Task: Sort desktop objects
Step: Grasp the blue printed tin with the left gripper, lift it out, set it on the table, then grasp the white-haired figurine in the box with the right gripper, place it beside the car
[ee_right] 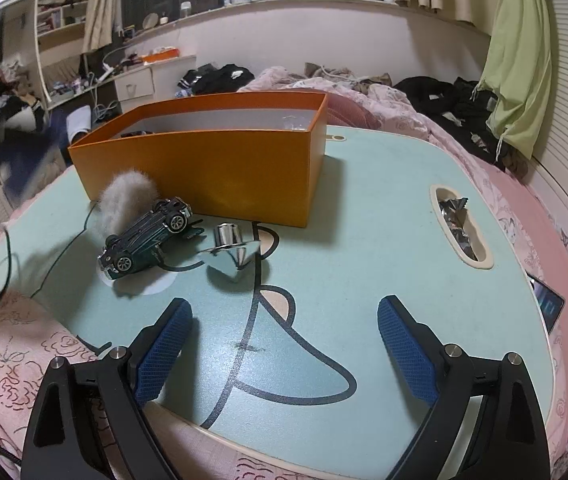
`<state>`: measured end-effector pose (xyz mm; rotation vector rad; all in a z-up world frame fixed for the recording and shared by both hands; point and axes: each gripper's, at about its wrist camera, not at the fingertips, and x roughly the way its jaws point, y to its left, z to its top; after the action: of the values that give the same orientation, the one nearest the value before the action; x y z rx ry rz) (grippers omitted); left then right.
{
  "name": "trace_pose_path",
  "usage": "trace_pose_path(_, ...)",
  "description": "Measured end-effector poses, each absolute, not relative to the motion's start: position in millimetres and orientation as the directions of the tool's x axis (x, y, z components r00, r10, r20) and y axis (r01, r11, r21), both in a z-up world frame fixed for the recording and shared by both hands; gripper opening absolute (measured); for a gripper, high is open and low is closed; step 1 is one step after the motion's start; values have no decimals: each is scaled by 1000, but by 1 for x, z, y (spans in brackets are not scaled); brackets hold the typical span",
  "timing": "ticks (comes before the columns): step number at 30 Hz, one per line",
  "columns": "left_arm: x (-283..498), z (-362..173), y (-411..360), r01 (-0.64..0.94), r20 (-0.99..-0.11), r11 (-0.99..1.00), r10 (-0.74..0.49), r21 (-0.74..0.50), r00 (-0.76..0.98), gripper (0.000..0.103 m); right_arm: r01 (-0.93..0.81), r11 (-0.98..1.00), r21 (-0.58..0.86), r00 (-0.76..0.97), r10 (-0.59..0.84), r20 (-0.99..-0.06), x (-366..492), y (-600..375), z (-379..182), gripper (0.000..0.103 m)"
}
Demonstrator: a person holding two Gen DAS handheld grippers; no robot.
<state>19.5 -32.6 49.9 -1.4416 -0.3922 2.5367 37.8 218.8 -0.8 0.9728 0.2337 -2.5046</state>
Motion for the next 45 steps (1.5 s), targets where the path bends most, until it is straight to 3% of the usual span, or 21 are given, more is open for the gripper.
trace_pose_path(6,9,4,-26,36,-856,-956,243,-291,-456,68,459,-889,2,-656,-340,-674,38,219,-1,94)
trace_pose_path(12,21,17,-22,37,-783,-946,245,-323,-572,70,459,-889,1,-656,-340,-674,38,219,-1,94)
trace_pose_path(18,57,19,-17,-23,-796,-989,130,-145,-591,75,459,-889,2,-655,-340,-674,38,219,-2,94)
trace_pose_path(24,83,6,-19,-88,-786,-989,145,-116,-601,75,459,-889,-1,-656,-338,-675,39,219,-2,95)
trace_pose_path(27,79,-10,-9,-82,-806,-996,65,-20,-589,90,459,-889,-1,-655,-337,-676,38,218,-2,95)
trace_pose_path(29,74,-17,-4,-115,-803,-993,82,-17,-590,103,457,-889,0,-655,-337,-676,38,218,-2,96)
trace_pose_path(40,65,-21,-15,-106,-793,-994,81,-21,-604,103,454,-891,-2,-658,-334,-675,39,218,-1,95)
trace_pose_path(42,68,-19,-12,-107,-792,-994,82,-20,-605,103,448,-894,3,-667,-336,-665,39,224,0,87)
trace_pose_path(45,66,-17,-13,-106,-790,-994,82,-21,-608,103,423,-906,24,-694,-340,-635,37,230,11,57)
